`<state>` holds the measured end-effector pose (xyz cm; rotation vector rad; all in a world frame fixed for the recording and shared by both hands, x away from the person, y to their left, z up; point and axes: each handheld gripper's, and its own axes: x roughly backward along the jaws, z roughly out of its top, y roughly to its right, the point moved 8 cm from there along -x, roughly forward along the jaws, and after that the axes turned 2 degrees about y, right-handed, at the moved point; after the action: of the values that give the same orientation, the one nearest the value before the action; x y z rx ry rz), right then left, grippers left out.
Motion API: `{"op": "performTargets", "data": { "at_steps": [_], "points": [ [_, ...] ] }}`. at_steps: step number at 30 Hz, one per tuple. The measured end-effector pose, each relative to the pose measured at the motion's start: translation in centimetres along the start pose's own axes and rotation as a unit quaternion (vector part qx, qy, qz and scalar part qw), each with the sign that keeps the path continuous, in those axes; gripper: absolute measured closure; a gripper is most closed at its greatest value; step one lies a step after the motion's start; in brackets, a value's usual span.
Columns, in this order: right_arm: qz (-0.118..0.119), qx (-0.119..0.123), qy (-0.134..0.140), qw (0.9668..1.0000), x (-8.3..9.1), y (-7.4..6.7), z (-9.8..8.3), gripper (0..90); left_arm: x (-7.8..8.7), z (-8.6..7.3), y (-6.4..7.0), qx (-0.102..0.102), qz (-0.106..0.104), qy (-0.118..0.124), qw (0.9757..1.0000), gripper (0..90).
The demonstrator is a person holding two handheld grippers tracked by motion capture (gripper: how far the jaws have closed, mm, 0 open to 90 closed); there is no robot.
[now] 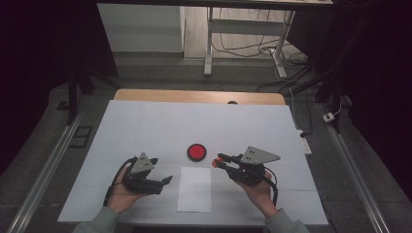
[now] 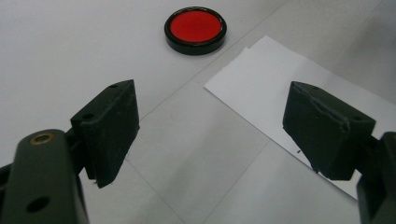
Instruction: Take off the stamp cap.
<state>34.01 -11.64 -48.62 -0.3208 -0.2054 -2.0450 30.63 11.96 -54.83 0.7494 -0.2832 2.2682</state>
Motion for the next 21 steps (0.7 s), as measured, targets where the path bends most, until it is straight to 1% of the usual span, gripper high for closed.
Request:
{"op": "performTargets", "data": {
  "at_steps": [4, 13, 21],
  "points": [
    [0.000, 0.001, 0.000, 1.0000, -0.1, 0.0, 0.0, 71.9, -0.4, 0.3, 0.4, -0.008, -0.006, -0.002, 0.9999, 19.2],
    [0.000, 0.002, -0.001, 1.0000, -0.3, -0.2, -0.1, 72.0, -1.2, 1.2, 1.2, -0.018, -0.016, -0.002, 0.9997, 19.3],
    [0.000, 0.002, -0.001, 1.0000, -0.3, -0.1, -0.1, 71.9, -1.6, 2.2, 1.7, -0.020, -0.027, 0.004, 0.9994, 19.4]
  ]
}}
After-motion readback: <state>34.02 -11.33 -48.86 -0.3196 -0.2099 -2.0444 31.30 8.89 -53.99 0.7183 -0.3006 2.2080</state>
